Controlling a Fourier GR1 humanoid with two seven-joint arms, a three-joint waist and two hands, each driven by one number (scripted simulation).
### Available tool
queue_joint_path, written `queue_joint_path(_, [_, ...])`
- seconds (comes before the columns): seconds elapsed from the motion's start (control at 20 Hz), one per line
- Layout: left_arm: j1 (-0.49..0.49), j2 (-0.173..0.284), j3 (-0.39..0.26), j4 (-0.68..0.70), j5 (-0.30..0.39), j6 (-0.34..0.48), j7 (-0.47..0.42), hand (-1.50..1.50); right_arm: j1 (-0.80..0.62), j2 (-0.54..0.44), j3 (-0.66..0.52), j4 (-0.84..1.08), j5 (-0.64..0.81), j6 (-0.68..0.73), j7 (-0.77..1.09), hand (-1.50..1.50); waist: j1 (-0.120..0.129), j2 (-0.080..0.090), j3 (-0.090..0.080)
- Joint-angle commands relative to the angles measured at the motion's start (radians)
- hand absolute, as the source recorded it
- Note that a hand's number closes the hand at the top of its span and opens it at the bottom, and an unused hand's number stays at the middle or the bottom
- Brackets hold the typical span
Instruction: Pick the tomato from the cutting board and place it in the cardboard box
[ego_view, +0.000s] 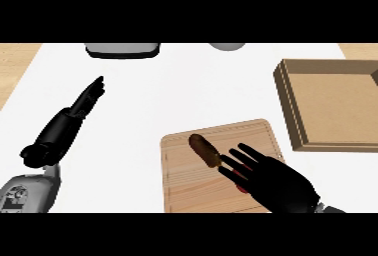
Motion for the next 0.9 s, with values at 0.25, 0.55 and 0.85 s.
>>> queue_joint_path(0.25, [-0.028,-0.025,0.026,-0.019,-0.028,-0.025,0.039,0.00,-0.008,0.094,0.015,0.093,0.072,-0.012,-0.069,-1.50,-0.001,0.000,0.000])
queue_joint_path(0.55, [-0.099,-0.029,0.063,0.078,-0.015,-0.059,0.036,0.00,0.010,0.083,-0.038,0.180,0.128,-0.100,-0.102,-1.50,-0.006,0.001,0.000])
queue_joint_path(0.85, [-0.058,-0.056,0.057,0.000,-0.039,-0.056,0.059,0.00,-0.015,0.147,-0.058,0.310,0.193,-0.145,-0.108,-1.50,-0.001,0.000,0.000])
